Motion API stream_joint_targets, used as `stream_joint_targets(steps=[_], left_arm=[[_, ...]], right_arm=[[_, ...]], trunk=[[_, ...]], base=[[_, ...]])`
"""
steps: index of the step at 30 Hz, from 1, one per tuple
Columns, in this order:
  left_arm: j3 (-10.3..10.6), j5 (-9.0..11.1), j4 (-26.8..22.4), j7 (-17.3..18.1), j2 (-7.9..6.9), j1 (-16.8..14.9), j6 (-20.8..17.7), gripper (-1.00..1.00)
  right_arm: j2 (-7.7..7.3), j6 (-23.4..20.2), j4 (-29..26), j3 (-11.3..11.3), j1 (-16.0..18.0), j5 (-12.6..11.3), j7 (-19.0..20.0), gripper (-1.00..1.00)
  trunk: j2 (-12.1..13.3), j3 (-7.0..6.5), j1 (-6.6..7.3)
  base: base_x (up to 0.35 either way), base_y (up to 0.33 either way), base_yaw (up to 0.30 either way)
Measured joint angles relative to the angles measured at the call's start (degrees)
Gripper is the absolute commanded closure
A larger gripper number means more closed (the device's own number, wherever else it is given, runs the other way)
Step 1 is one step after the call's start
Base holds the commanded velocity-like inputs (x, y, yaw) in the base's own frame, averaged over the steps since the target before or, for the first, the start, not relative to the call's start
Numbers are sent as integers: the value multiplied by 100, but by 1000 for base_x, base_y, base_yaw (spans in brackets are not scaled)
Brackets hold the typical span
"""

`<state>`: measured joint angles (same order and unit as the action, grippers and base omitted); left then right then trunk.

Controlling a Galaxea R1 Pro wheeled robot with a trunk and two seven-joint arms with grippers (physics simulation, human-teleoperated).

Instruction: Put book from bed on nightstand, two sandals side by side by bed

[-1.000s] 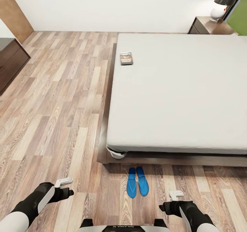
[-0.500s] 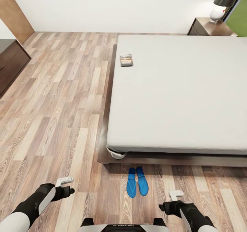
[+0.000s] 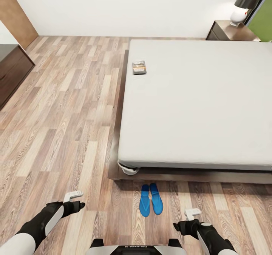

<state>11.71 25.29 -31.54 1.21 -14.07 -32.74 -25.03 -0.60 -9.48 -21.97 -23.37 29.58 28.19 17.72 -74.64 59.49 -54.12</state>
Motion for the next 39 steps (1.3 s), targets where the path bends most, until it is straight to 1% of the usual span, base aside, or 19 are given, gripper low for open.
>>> stream_joint_targets(steps=[5, 7, 9, 10, 11, 13, 14, 17, 21, 27, 30, 32, 39], left_arm=[[53, -4, 1, 2, 40, 1, 196, -100], [154, -4, 1, 3, 106, 0, 294, -100], [309, 0, 1, -5, 183, -1, 367, -100], [311, -3, 1, -5, 184, -1, 368, -100], [390, 3, -3, -15, 213, -1, 396, -100], [518, 8, -4, -37, 258, 1, 450, -100], [520, 7, -4, -37, 258, 0, 451, -100], [637, 11, 1, -57, 301, 4, 563, -100], [697, 11, 12, -68, 323, 11, 698, -100], [745, 10, 253, -74, 336, 21, 1110, -100], [753, 10, 390, -75, 338, 22, 1201, -100], [758, 12, 523, -77, 339, 23, 1271, -100], [764, 8, 718, -79, 342, 23, 1462, -100]], right_arm=[[-1, 26, -2, 3, -2, -7, 0, -100], [-1, 37, -3, 3, -2, -9, 0, -100], [-3, 45, -8, 5, -3, -10, 0, -100], [-3, 45, -8, 5, -3, -10, 0, -100], [-4, 48, -11, 8, -4, -9, 0, -100], [-10, 61, -15, 12, -3, -11, 0, -100], [-10, 62, -15, 12, -3, -11, 0, -100], [-21, 132, -11, 3, -5, -17, 0, -100], [-32, 212, -8, -13, -4, -34, 0, -100], [-37, 287, -9, -33, -4, -61, -1, -100], [-24, 297, -4, -33, -5, -63, -2, -100], [-16, 303, -1, -33, -5, -64, -4, -100], [-10, 311, 9, -37, -5, -65, -3, -100]], trunk=[[201, -90, 110], [281, -126, 154], [282, -126, 154], [282, -126, 154], [282, -126, 154], [361, -161, 198], [401, -179, 220], [522, -233, 286], [682, -305, 374], [923, -413, 505], [1043, -467, 571], [1045, -467, 572], [1324, -592, 725]], base=[[0, 0, 0], [0, 0, 0], [0, 0, 0], [0, 0, 0], [0, 0, 0], [0, 0, 0], [0, 0, 0], [0, 0, 0], [0, 0, 0], [0, 0, 0], [0, 0, 0], [0, 0, 0], [0, 0, 0]])
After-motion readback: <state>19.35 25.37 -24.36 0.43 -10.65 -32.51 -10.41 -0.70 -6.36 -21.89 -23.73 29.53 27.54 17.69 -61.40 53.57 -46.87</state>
